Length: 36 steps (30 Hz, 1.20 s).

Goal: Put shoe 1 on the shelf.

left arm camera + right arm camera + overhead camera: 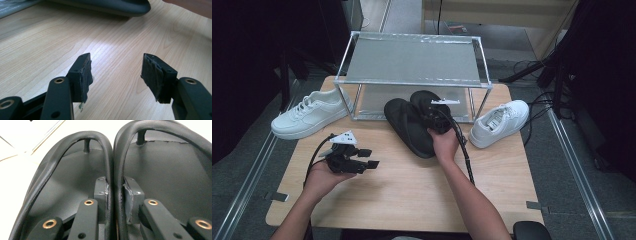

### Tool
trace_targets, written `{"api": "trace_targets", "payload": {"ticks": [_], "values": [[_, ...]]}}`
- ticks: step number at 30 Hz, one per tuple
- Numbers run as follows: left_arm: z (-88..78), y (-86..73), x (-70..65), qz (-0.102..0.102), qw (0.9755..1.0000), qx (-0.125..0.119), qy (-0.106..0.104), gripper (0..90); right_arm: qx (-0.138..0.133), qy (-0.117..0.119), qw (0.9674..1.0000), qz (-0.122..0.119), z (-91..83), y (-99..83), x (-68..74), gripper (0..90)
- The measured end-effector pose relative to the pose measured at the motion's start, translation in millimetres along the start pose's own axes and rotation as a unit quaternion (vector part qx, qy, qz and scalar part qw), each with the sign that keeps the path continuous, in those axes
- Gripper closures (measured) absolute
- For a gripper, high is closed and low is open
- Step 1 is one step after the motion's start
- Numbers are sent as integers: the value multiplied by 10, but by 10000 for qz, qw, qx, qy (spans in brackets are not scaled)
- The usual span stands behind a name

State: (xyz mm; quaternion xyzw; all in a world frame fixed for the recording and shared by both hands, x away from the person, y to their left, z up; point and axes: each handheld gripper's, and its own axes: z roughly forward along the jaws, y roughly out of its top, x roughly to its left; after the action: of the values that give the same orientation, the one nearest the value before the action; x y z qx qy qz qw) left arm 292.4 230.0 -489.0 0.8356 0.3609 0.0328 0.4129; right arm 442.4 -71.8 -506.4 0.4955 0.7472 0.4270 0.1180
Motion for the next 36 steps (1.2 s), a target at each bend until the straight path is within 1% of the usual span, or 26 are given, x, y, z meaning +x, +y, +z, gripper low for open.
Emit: {"api": "trace_targets", "payload": {"ticks": [3, 9, 13, 15, 17, 20, 23, 24, 26, 29, 31, 36], "values": [[2, 0, -8, -16, 10000, -2, -2, 414, 20, -31, 10000, 10, 27, 28, 8, 757], [1, -2, -5, -7, 10000, 4, -13, 414, -25, -132, 9999, -51, 103, 76, 25, 754], [8, -5, 5, -8, 10000, 11, -4, 414, -116, -109, 9999, -38, 124, 70, 3, 748], [11, -5, 3, -15, 10000, 25, 1, 414, -156, -64, 9999, -35, 131, 70, -9, 726], [13, -5, 1, -9, 10000, 16, 0, 414, -180, -19, 9998, -18, 127, 74, -24, 689], [16, -3, 2, -9, 10000, 24, -4, 414, -137, 14, 9999, -93, 119, 74, -24, 680], [19, -2, 2, -10, 10000, 40, -14, 414, -113, 74, 9999, -99, 112, 74, -23, 632], [19, -1, 1, -8, 10000, 42, -14, 414, -109, 87, 9998, -109, 112, 74, -19, 629], [21, -2, 2, -17, 10000, 49, -22, 414, -90, 56, 9998, -144, 106, 74, -8, 622], [25, -2, 4, -15, 10000, 58, -21, 414, -65, 77, 9998, -159, 90, 75, -6, 598], [25, -2, 3, -16, 10000, 59, -24, 414, -102, 77, 9998, -151, 69, 83, -3, 574], [28, -1, 3, -15, 10000, 57, -14, 414, -125, 100, 9997, -206, -13, 107, -10, 577]]}}
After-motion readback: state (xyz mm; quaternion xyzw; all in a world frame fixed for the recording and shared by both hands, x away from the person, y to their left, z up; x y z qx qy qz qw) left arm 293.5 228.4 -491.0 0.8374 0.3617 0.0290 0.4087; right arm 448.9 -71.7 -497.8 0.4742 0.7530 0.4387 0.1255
